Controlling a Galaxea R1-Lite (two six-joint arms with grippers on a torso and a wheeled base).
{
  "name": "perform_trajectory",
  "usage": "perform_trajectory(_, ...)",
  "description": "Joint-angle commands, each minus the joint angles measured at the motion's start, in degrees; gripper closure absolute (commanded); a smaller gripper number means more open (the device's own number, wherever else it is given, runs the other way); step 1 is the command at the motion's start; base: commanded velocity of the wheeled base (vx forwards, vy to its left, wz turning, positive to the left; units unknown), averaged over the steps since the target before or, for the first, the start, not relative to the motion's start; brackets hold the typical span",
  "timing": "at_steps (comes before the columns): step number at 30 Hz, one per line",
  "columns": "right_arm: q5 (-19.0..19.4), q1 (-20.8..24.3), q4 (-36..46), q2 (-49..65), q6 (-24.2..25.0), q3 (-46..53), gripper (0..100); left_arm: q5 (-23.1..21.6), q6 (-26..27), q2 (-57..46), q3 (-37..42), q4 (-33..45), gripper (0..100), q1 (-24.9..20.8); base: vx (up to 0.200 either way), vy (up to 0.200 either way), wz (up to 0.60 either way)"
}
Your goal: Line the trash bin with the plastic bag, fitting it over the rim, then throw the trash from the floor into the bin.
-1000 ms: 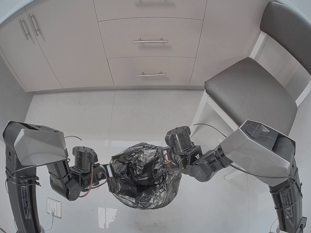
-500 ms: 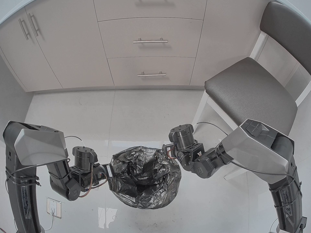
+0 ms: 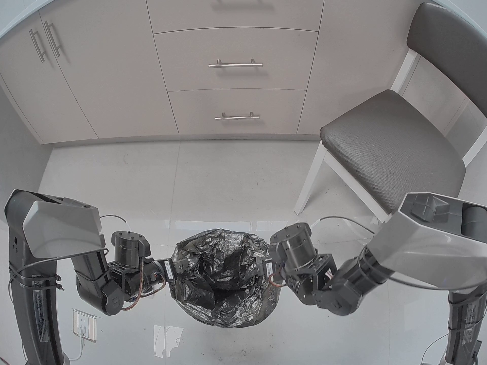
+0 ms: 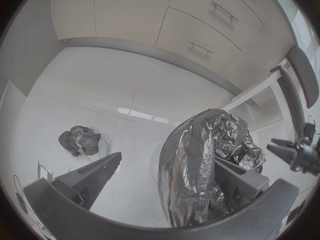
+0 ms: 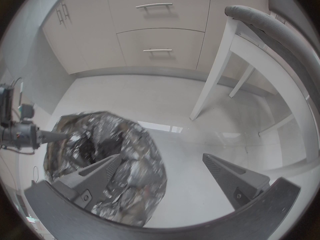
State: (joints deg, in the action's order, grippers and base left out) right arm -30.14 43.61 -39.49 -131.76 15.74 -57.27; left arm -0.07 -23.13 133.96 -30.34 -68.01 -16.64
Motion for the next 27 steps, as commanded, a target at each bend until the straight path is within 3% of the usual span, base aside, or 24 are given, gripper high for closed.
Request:
perform_trajectory(1, -0.1, 4.9, -4.0, 0.4, 2.2, 6.7, 0, 0.0, 0.5, 1.2, 0.5, 0.0, 0, 0.0, 0.0, 0.0, 0.0)
perform_trajectory(13, -0.8, 11.0, -5.0, -5.5, 1.8, 6.3, 0, 0.0, 0.4, 2.7, 1.4, -3.6, 0, -0.1, 0.0, 0.0, 0.0)
perform_trajectory(27, -1.5, 13.0, -5.0, -7.7, 1.0, 6.7, 0, 0.0, 0.4, 3.0, 1.1, -3.6, 0, -0.1, 0.0, 0.0, 0.0)
